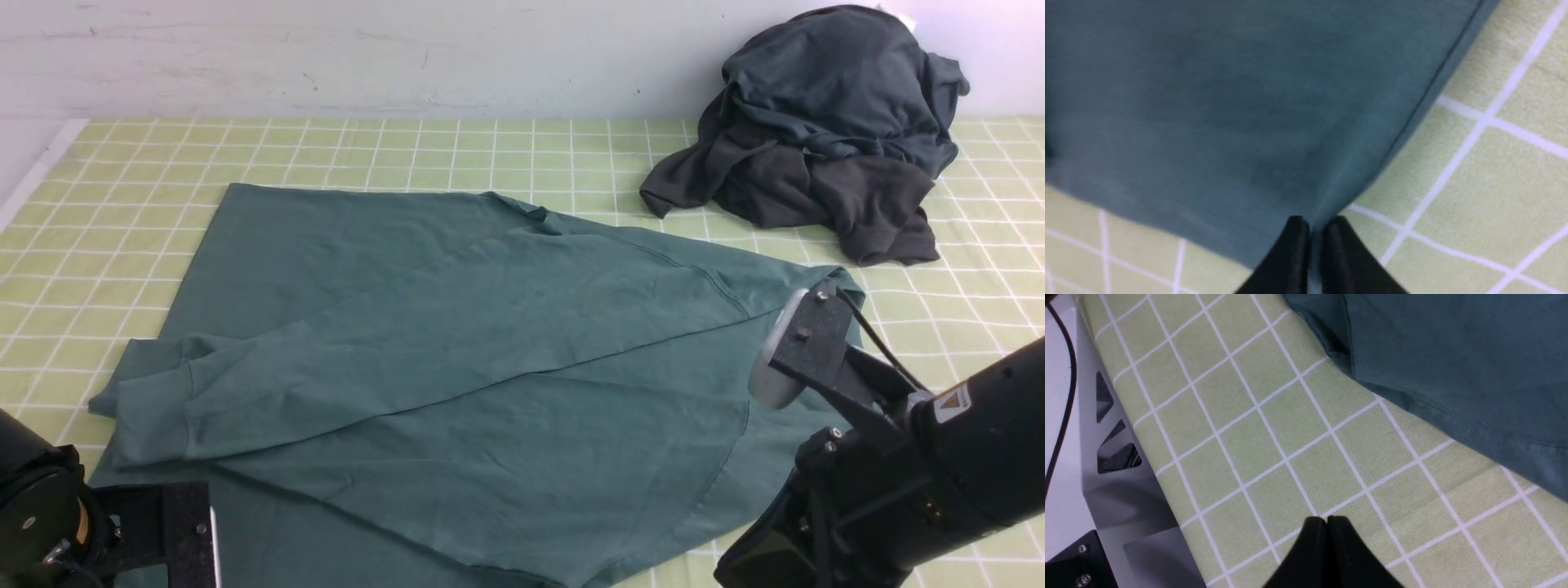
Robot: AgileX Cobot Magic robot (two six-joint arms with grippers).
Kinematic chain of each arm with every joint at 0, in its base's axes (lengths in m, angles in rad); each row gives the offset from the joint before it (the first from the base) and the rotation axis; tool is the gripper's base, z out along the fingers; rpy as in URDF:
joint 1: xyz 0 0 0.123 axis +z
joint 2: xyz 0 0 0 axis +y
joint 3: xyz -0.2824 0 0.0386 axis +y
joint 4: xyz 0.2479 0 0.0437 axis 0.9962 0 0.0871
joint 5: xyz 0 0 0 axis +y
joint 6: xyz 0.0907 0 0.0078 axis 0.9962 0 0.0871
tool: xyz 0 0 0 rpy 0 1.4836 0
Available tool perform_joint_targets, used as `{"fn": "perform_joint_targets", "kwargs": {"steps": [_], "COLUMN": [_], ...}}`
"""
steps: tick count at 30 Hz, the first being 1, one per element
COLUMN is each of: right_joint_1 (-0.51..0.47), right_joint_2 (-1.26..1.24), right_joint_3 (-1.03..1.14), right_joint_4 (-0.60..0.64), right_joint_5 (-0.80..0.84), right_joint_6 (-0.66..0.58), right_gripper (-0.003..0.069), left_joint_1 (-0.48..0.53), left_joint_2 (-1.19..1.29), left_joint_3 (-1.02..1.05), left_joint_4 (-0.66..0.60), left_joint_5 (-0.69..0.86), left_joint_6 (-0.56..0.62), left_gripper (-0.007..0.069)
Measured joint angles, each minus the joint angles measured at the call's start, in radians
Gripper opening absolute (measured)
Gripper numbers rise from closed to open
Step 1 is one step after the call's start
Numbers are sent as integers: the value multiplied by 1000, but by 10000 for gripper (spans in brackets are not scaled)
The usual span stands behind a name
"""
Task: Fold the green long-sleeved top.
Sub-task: Use both arms simultaneously to clamp the lower edge of the clothing fabric
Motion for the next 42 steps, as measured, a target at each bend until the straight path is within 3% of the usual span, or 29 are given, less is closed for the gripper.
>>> {"fn": "perform_joint_targets", "kwargs": {"steps": [4, 9, 13, 20, 25, 28, 31, 32, 37, 42], "right_joint_1": [0, 0, 0, 0, 1, 1, 1, 1, 1, 1], "right_joint_2": [0, 0, 0, 0, 25, 83, 181, 186, 322, 389], "right_joint_3": [0, 0, 0, 0, 0, 0, 0, 0, 0, 0], "right_joint_4": [8, 26, 26, 26, -14, -129, -340, -364, -640, -803], "right_joint_5": [13, 35, 40, -23, -224, -392, -502, -502, -529, -506], "right_joint_6": [0, -11, -76, -248, -357, -376, -366, -366, -279, -266], "right_gripper": [-14, -14, -14, -14, -14, 2, 80, 85, 266, 318], "left_joint_1": [0, 0, 0, 0, 0, 0, 0, 0, 0, 0], "left_joint_2": [-31, -33, -33, -33, -33, -33, -33, -33, -33, -33], "left_joint_3": [0, 1, -42, -158, -170, -171, -171, -171, -193, -208], "left_joint_4": [-27, -152, -235, -210, -168, -161, -161, -161, -180, -223], "left_joint_5": [15, 2, -18, 101, 154, 156, 156, 155, 157, 179], "left_joint_6": [0, -7, -117, -445, -492, -505, -536, -539, -543, -542], "left_gripper": [-1, 16, 20, 20, 20, 20, 20, 20, 20, 20]}}
